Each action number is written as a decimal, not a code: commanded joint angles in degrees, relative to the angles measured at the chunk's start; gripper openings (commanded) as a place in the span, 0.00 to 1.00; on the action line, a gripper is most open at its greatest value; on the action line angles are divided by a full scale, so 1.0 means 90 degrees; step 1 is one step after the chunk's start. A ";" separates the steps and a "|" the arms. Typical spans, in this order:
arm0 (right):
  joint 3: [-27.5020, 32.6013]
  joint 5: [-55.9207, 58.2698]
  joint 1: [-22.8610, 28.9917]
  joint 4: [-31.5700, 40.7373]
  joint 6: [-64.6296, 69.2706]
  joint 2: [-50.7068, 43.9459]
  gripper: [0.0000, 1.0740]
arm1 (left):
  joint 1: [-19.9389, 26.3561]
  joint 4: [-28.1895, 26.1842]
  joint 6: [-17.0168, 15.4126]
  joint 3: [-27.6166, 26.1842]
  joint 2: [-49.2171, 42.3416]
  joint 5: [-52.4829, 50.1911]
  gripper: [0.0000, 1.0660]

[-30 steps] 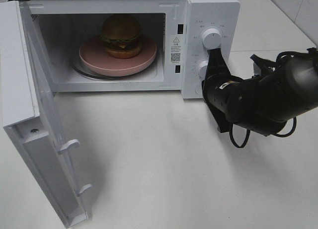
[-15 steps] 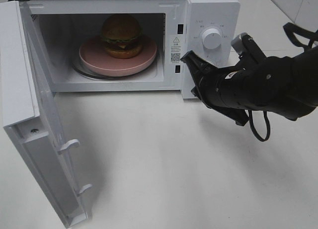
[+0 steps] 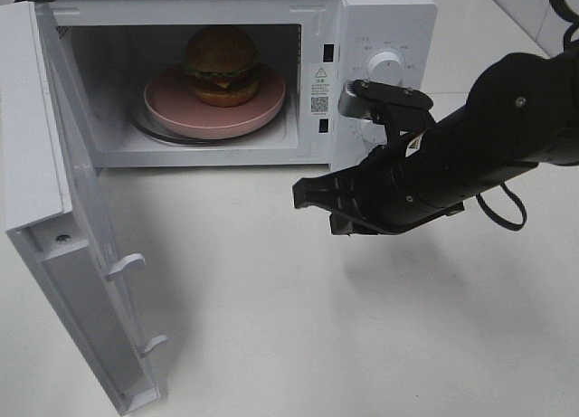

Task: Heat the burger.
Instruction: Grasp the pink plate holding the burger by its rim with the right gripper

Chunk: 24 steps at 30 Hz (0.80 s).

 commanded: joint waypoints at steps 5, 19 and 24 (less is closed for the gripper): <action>-0.0427 0.1942 -0.0045 -0.1089 -0.1381 -0.0376 0.03 | 0.0013 -0.0025 -0.0045 0.0038 -0.0127 -0.0013 0.95; -0.1210 0.4431 -0.0045 -0.1350 -0.5742 -0.0503 0.07 | 0.0013 -0.0025 -0.0045 0.0038 -0.0127 -0.0013 0.95; -0.1375 0.4444 -0.0045 -0.1496 -0.6799 -0.0503 0.09 | 0.0013 -0.0025 -0.0045 0.0038 -0.0127 -0.0013 0.95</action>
